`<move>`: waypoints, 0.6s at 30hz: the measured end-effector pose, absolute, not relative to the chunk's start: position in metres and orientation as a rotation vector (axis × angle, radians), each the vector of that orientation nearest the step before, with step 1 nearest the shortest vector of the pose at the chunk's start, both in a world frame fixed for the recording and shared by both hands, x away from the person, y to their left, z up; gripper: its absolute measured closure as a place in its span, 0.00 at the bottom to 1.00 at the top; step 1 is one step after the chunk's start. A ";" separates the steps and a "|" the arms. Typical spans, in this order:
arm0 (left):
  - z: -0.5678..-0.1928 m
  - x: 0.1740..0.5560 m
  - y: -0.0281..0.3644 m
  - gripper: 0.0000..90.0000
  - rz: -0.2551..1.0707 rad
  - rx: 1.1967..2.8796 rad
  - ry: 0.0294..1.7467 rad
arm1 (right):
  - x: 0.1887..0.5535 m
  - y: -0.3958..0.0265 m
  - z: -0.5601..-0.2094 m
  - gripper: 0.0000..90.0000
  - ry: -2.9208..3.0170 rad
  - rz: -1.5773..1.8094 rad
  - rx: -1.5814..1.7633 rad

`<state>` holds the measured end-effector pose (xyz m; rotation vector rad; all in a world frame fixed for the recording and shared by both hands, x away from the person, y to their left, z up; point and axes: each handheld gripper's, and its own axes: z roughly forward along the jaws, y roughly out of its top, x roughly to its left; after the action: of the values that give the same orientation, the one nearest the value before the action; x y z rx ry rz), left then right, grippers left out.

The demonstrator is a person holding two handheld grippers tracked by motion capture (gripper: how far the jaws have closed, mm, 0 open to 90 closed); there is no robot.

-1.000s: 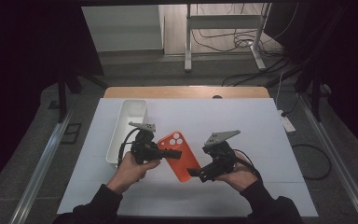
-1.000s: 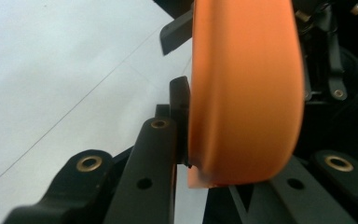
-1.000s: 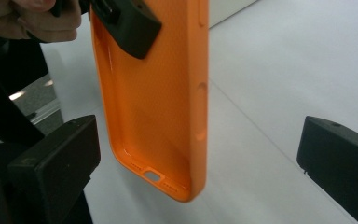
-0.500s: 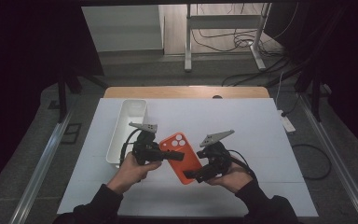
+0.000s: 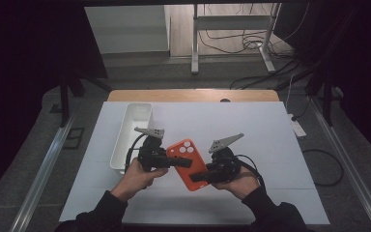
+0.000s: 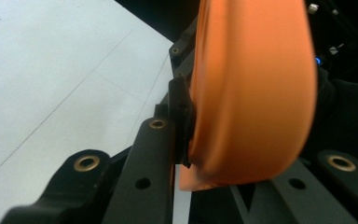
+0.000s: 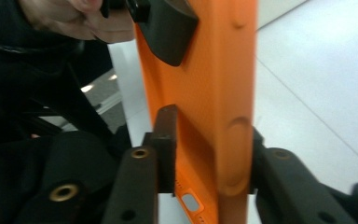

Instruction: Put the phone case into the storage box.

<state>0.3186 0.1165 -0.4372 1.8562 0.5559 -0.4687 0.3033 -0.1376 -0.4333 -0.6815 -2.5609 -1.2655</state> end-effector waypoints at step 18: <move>-0.428 0.315 0.116 0.53 -0.319 1.873 0.600 | 0.301 -0.141 -0.428 0.94 -2.576 -1.320 -0.659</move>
<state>0.3147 0.1157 -0.4282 1.8734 0.6000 -0.3195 0.3013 -0.1409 -0.4278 -0.6591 -2.5763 -1.3197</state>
